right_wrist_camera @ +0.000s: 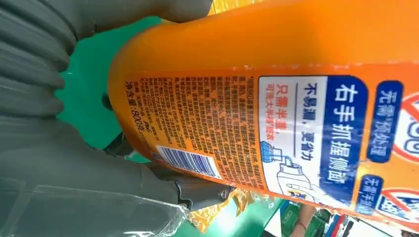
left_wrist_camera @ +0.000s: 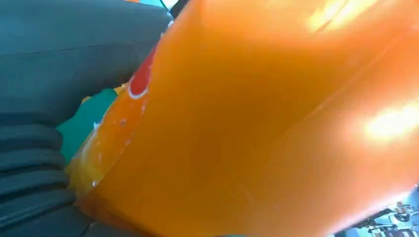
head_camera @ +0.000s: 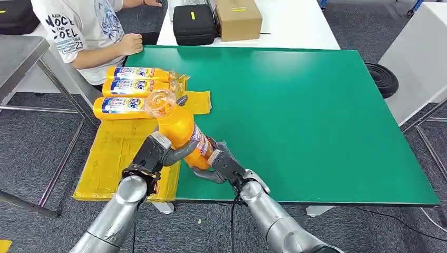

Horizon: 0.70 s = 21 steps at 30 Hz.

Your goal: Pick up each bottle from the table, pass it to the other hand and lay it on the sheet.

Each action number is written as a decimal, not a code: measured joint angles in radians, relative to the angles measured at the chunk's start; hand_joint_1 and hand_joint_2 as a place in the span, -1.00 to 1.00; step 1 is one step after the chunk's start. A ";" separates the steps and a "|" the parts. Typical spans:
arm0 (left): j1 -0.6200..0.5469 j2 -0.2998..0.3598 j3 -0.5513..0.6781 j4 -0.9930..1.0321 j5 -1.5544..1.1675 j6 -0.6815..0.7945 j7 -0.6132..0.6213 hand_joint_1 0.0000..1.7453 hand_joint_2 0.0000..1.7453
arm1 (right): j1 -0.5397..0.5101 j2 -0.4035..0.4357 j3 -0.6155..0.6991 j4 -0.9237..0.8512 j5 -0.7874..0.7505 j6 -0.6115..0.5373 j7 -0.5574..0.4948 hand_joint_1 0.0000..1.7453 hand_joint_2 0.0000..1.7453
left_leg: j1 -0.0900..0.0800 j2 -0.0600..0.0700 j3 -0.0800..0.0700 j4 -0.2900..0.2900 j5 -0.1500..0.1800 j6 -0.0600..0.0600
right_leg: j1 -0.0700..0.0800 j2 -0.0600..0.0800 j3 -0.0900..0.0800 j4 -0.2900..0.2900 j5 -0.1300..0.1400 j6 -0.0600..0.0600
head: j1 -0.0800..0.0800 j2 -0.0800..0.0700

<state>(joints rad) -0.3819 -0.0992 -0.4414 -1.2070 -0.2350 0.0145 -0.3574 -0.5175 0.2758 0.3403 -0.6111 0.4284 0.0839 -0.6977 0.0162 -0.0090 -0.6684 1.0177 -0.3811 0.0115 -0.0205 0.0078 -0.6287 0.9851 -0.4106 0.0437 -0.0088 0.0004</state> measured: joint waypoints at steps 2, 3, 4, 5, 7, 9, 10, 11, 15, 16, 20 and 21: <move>-0.001 0.000 0.000 0.004 0.019 -0.022 -0.002 0.66 1.00 | 0.000 0.000 0.002 0.000 -0.001 0.002 0.000 1.00 1.00 | 0.000 0.000 0.000 0.000 0.000 0.000 | 0.000 0.000 0.000 0.000 0.000 0.000 | 0.000 0.000; -0.002 0.002 0.000 0.006 0.039 -0.044 -0.004 0.78 1.00 | 0.000 0.000 0.004 0.000 -0.001 0.003 0.000 1.00 1.00 | 0.000 0.000 0.000 0.000 0.000 0.000 | 0.000 0.000 0.000 0.000 0.000 0.000 | 0.000 0.000; -0.002 0.003 0.000 0.007 0.067 -0.075 -0.005 0.84 1.00 | 0.000 0.000 0.007 0.000 -0.001 0.005 0.000 1.00 1.00 | 0.000 0.000 0.000 0.000 0.000 0.000 | 0.000 0.000 0.000 0.000 0.000 0.000 | 0.000 0.000; -0.002 0.005 0.000 0.011 0.127 -0.141 -0.008 0.98 1.00 | 0.000 0.000 0.012 0.000 -0.001 0.007 0.000 1.00 1.00 | 0.000 0.000 0.000 0.000 0.000 0.000 | 0.000 0.000 0.000 0.000 0.000 0.000 | 0.000 0.000; -0.003 0.011 0.003 0.020 0.266 -0.290 -0.006 1.00 1.00 | 0.000 0.000 0.020 0.003 -0.001 0.013 0.000 1.00 1.00 | 0.000 0.000 0.000 0.000 0.000 0.000 | 0.000 0.000 0.000 0.000 0.000 0.000 | 0.000 0.000; -0.008 0.021 0.008 0.038 0.363 -0.400 0.002 1.00 1.00 | 0.000 0.001 0.027 0.007 0.001 0.017 -0.001 1.00 1.00 | 0.000 0.000 0.000 0.000 0.000 0.000 | 0.000 0.000 0.000 0.000 0.000 0.000 | 0.000 0.000; -0.011 0.025 0.011 0.047 0.394 -0.433 0.002 1.00 1.00 | 0.000 0.001 0.031 0.010 0.002 0.018 -0.001 1.00 1.00 | 0.000 0.000 0.000 0.000 0.000 0.000 | 0.000 0.000 0.000 0.000 0.000 0.000 | 0.000 0.000; -0.015 0.031 0.013 0.060 0.425 -0.469 0.002 1.00 1.00 | 0.000 0.001 0.036 0.013 0.003 0.020 -0.002 1.00 1.00 | 0.000 0.000 0.000 0.000 0.000 0.000 | 0.000 0.000 0.000 0.000 0.000 0.000 | 0.000 0.000; -0.029 0.045 0.021 0.104 0.476 -0.541 0.001 1.00 1.00 | 0.001 0.004 0.045 0.022 0.003 0.023 -0.002 1.00 1.00 | 0.000 0.000 0.000 0.000 0.000 0.000 | 0.000 0.000 0.000 0.000 0.000 0.000 | 0.000 0.000; -0.034 0.046 0.021 0.114 0.485 -0.553 -0.001 1.00 1.00 | 0.001 0.005 0.047 0.025 0.003 0.023 -0.002 1.00 1.00 | 0.000 0.000 0.000 0.000 0.000 0.000 | 0.000 0.000 0.000 0.000 0.000 0.000 | 0.000 0.000; -0.047 0.051 0.027 0.144 0.512 -0.596 -0.007 1.00 1.00 | 0.001 0.010 0.050 0.033 0.004 0.023 -0.003 1.00 1.00 | 0.000 0.000 0.000 0.000 0.000 0.000 | 0.000 0.000 0.000 0.000 0.000 0.000 | 0.000 0.000; -0.048 0.051 0.027 0.149 0.514 -0.600 -0.008 1.00 1.00 | 0.001 0.011 0.050 0.035 0.004 0.023 -0.003 1.00 1.00 | 0.000 0.000 0.000 0.000 0.000 0.000 | 0.000 0.000 0.000 0.000 0.000 0.000 | 0.000 0.000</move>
<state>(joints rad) -0.4301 -0.0481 -0.4143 -1.0578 0.2792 -0.5852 -0.3651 -0.5168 0.2873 0.3899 -0.5760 0.4322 0.1072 -0.7012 0.0163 -0.0091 -0.6683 1.0177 -0.3810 0.0114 -0.0205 0.0077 -0.6286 0.9852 -0.4106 0.0437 -0.0088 0.0004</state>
